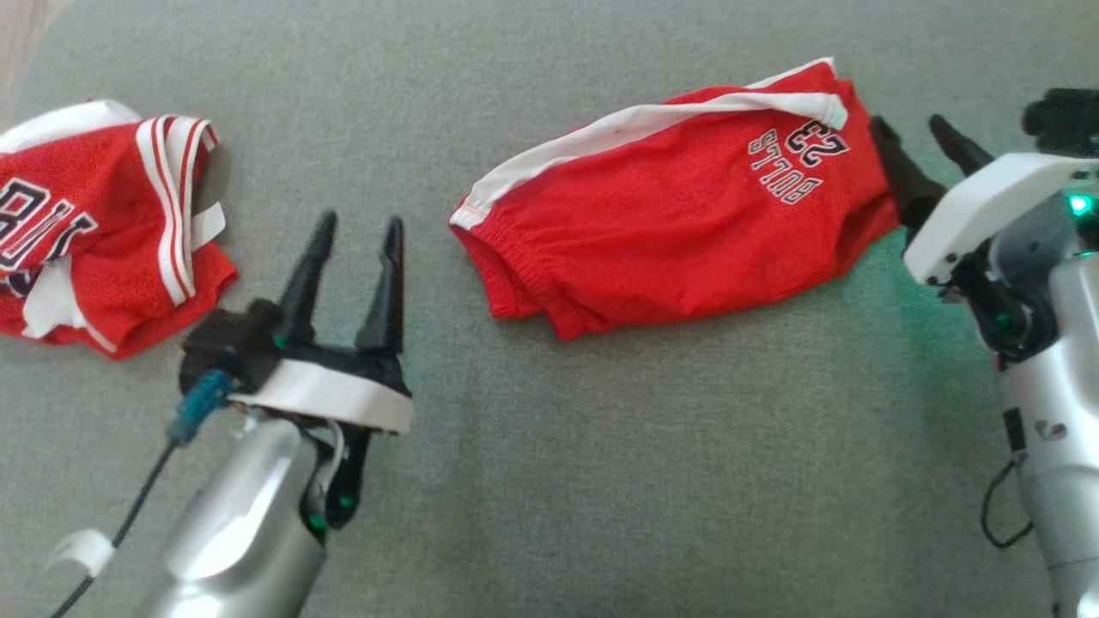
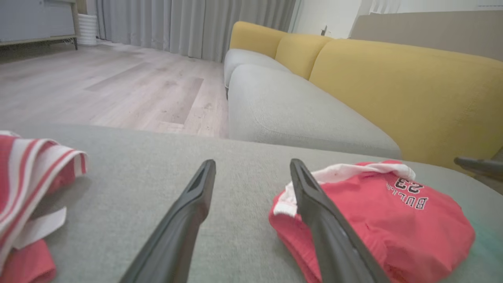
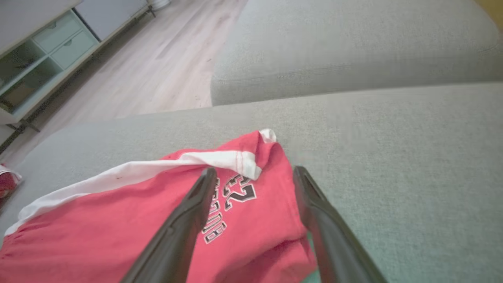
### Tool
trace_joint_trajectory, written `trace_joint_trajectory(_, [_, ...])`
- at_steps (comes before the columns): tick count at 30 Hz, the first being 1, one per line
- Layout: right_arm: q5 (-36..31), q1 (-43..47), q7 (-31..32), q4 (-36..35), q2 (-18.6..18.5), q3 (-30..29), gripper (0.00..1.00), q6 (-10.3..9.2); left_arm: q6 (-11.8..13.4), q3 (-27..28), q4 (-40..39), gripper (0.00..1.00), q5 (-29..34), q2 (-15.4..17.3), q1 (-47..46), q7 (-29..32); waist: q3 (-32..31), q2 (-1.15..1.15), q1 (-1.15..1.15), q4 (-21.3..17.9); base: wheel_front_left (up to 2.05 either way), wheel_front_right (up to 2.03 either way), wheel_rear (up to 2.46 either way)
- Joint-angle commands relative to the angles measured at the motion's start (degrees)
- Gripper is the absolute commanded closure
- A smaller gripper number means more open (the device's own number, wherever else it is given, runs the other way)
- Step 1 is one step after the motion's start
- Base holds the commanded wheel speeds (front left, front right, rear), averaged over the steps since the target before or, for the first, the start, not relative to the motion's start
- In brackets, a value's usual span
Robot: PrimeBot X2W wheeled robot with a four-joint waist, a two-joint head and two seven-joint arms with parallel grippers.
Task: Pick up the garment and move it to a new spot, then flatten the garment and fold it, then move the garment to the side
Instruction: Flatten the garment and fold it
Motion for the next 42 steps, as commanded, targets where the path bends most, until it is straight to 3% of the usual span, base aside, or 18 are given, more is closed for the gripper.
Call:
trace_joint_trajectory(1, [0.1, -1.8, -0.6, -0.8, 0.3, -0.5, 0.00, -0.05, -0.3, 3.9, -2.5, 0.00, 1.9, 0.9, -1.0, -0.5, 1.1, 0.00, 0.01, 0.9, 0.00, 0.00, 0.00])
trace_joint_trajectory(10, [-6.4, -7.6, -2.0, 9.2, 2.2, -7.2, 0.00, -0.05, -4.2, 12.3, -2.7, 0.00, 10.5, -3.2, 0.7, -0.5, 5.4, 0.00, 0.01, 4.2, 0.00, 0.00, 0.00])
trace_joint_trajectory(20, [-16.4, -8.8, 5.1, 19.8, 4.4, -9.1, 0.00, -0.05, -7.5, 16.4, -1.3, 0.00, 15.4, -7.4, 2.1, -0.5, 5.3, 0.00, 0.01, 6.3, 0.00, 0.00, 0.00])
trace_joint_trajectory(21, [-16.5, -8.7, 6.3, 20.2, 4.7, -8.8, 0.03, -0.05, -7.7, 16.7, -1.2, 0.00, 15.6, -7.5, 2.1, -0.5, 5.2, 0.00, 0.01, 6.2, 0.00, 0.00, 0.00])
trace_joint_trajectory(22, [-16.5, -8.6, 7.2, 20.3, 4.9, -8.3, 0.51, -0.05, -7.9, 17.0, -1.1, 0.00, 15.8, -7.7, 2.2, -0.5, 5.1, 0.00, 0.01, 6.1, 0.00, 0.00, 0.00])
trace_joint_trajectory(23, [-16.5, -8.6, 7.2, 20.3, 4.9, -8.3, 0.51, -0.05, -7.9, 17.0, -1.1, 0.00, 15.8, -7.7, 2.2, -0.5, 5.1, 0.00, 0.01, 6.1, 0.00, 0.00, 0.00])
trace_joint_trajectory(24, [-16.3, -8.4, 7.4, 20.1, 5.1, -7.9, 1.00, -0.05, -8.0, 17.2, -1.0, 0.00, 16.0, -7.8, 2.2, -0.5, 5.0, 0.00, 0.01, 6.0, 0.00, 0.00, 0.00])
trace_joint_trajectory(31, [-13.7, -5.9, 5.4, 15.1, 4.5, -5.4, 1.00, -0.05, -8.6, 18.7, -0.2, 0.00, 17.0, -8.1, 3.4, -0.5, 2.9, 0.00, 0.01, 3.7, 0.00, 0.00, 0.00])
trace_joint_trajectory(38, [-14.3, -0.7, 4.5, 4.7, -0.2, -4.9, 1.00, -0.05, -8.8, 19.9, -0.4, 0.00, 17.6, -7.4, 5.9, -0.5, -0.7, 0.00, 0.01, 0.2, 0.00, 0.00, 0.00])
trace_joint_trajectory(42, [-16.2, 3.1, 7.1, -2.5, -4.0, -7.9, 1.00, -0.05, -8.9, 19.7, -0.6, 0.00, 17.6, -7.2, 7.7, -0.5, -3.0, 0.00, 0.01, -1.0, 0.00, 0.00, 0.00])
